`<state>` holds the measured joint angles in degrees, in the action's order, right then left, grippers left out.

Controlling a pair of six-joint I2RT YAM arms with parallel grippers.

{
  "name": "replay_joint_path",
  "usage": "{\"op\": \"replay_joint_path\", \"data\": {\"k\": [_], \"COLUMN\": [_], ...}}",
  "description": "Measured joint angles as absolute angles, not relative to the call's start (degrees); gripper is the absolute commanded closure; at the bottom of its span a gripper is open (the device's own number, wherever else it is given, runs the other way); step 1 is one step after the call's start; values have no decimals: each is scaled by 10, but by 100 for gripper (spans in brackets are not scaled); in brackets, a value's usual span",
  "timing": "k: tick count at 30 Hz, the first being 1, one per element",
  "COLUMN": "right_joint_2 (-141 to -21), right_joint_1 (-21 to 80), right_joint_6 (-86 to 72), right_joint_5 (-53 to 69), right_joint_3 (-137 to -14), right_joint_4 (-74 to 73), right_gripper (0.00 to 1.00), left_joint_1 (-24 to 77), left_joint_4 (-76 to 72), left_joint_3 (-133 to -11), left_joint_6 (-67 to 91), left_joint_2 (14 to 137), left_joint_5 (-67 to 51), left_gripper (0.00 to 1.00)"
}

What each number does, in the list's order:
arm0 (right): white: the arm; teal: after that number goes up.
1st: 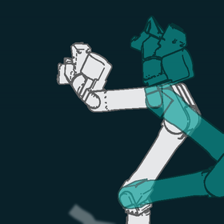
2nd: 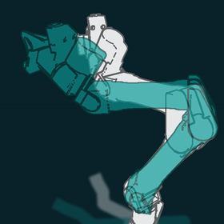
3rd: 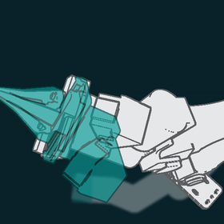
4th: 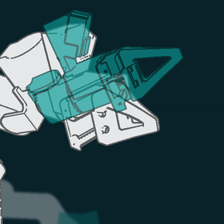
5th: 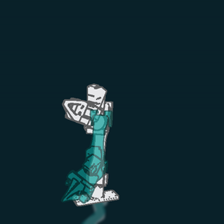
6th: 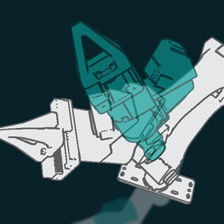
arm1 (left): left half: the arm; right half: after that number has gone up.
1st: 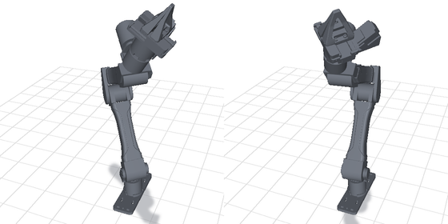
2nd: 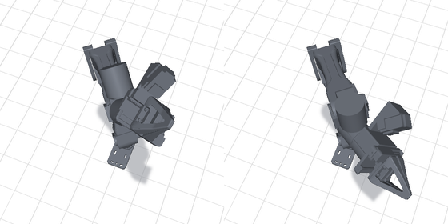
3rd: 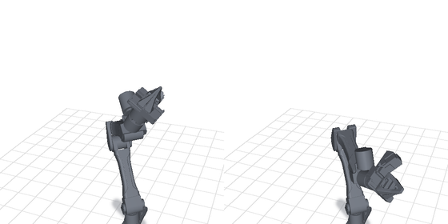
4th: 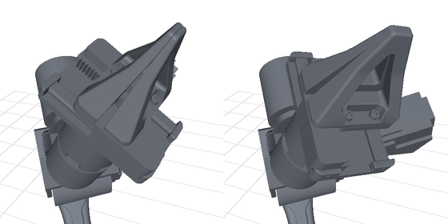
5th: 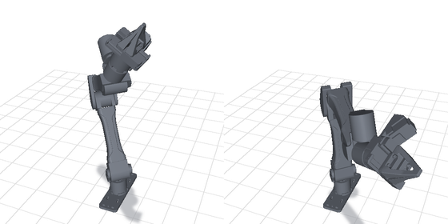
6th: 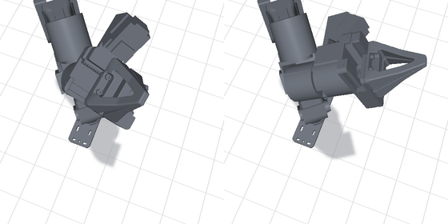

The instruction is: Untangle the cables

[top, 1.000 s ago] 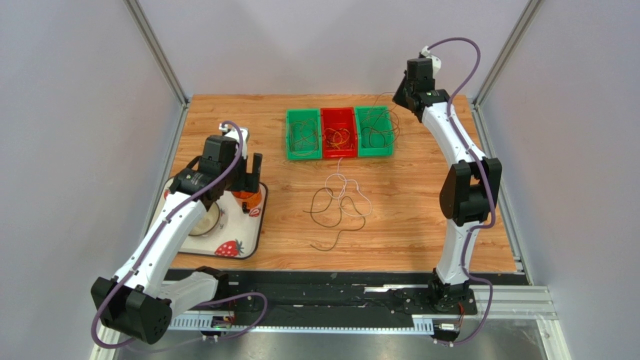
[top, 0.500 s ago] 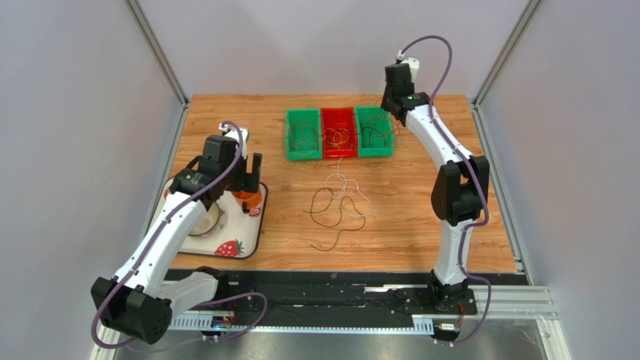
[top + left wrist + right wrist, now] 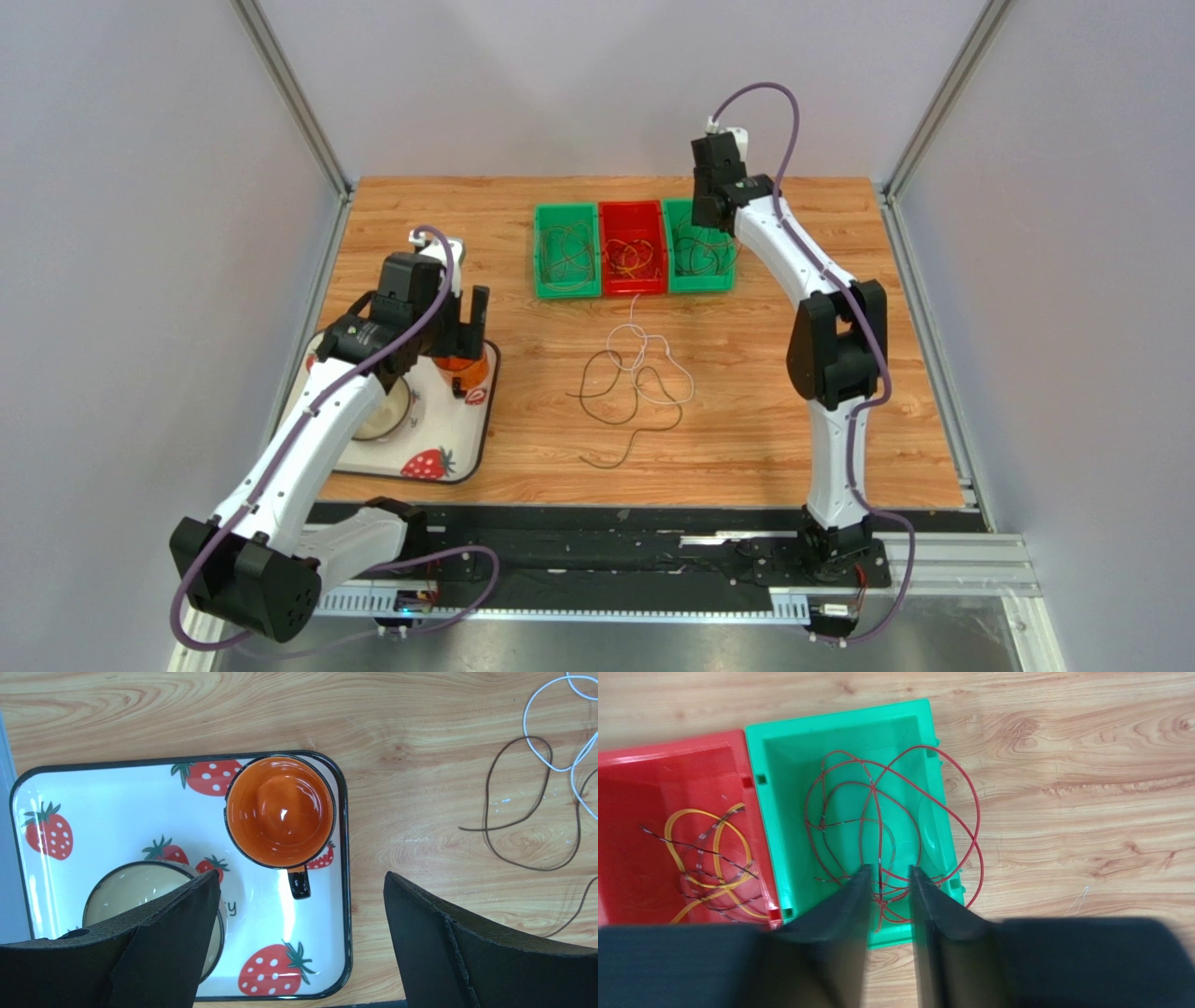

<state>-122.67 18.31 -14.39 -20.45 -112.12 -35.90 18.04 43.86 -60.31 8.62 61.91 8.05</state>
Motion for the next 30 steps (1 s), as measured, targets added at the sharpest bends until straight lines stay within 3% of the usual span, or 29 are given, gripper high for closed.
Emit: {"op": "replay_joint_path", "data": {"k": [3, 9, 13, 18, 22, 26, 30], "right_joint_2": [-1226, -1192, -1145, -1018, -931, -910, -915], "right_joint_1": [182, 181, 181, 181, 182, 192, 213], "right_joint_6": [-136, -138, -150, -187, -221, -253, -267], "right_joint_5": [-202, -189, -182, -127, -81, -44, -13], "right_joint_3": [-1163, -1190, -1185, -1067, -945, -865, -804], "right_joint_4": [-382, -402, -414, -382, -351, -344, -344], "right_gripper": [42, 41, 42, 42, 44, 46, 50], "left_joint_1": [180, 180, 180, 180, 180, 180, 180], "left_joint_4": [439, 439, 439, 428, 329, 193, 58], "left_joint_3": [-603, -603, -604, -636, -655, -675, -736], "left_joint_6": [86, 86, 92, 164, 281, 408, 517], "left_joint_2": [619, 619, 619, 600, 518, 434, 425], "left_joint_5": [81, 81, 74, -7, -104, -170, -225], "left_gripper": [6, 6, 1, 1, 1, 1, 1]}}
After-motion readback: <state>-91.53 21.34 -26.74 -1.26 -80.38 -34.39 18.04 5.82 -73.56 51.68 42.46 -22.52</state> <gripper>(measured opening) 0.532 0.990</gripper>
